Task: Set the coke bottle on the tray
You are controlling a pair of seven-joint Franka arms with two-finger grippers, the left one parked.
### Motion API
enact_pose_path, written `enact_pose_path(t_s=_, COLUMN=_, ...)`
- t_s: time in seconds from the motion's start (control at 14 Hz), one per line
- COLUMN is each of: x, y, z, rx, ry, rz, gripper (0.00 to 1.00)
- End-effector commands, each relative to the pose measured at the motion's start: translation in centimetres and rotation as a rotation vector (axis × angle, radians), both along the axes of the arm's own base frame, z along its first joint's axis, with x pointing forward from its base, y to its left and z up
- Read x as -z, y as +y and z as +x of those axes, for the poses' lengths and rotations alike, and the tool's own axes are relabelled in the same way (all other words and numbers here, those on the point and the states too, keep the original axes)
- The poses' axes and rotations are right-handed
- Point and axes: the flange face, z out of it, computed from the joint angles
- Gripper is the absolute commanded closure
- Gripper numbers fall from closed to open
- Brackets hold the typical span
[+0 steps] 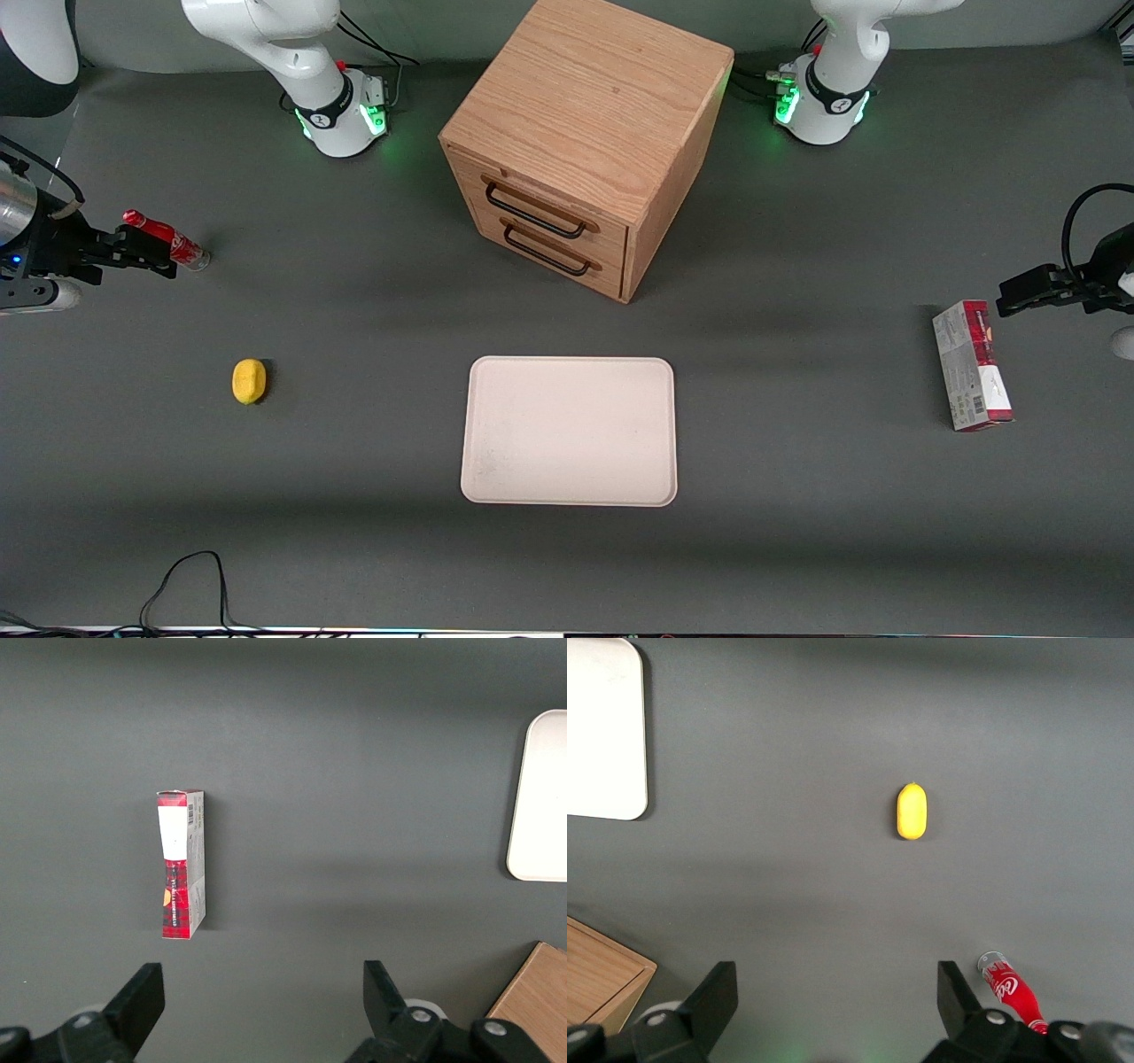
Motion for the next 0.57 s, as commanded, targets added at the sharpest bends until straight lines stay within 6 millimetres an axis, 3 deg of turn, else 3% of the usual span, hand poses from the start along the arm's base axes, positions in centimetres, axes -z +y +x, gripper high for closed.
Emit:
enact_pose_path(t_s=0.0, x=-0.6, y=0.2, z=-0.3, rx=0.004, ry=0.003, rz=0.020, gripper=0.00)
enact_pose_path(t_s=0.36, x=-1.2, y=-0.3, z=-0.4, rx=0.005, ry=-0.006, rz=0.016, gripper=0.00)
enact_pose_path(t_s=0.43, x=-1.9, y=-1.3, z=-0.8, rx=0.019, ry=-0.017, rz=0.013, gripper=0.00)
enact_pose_path(t_s=0.5, x=-2.7, y=-3.8, z=-1.5, rx=0.057, ry=-0.034, rz=0.012, gripper=0.00)
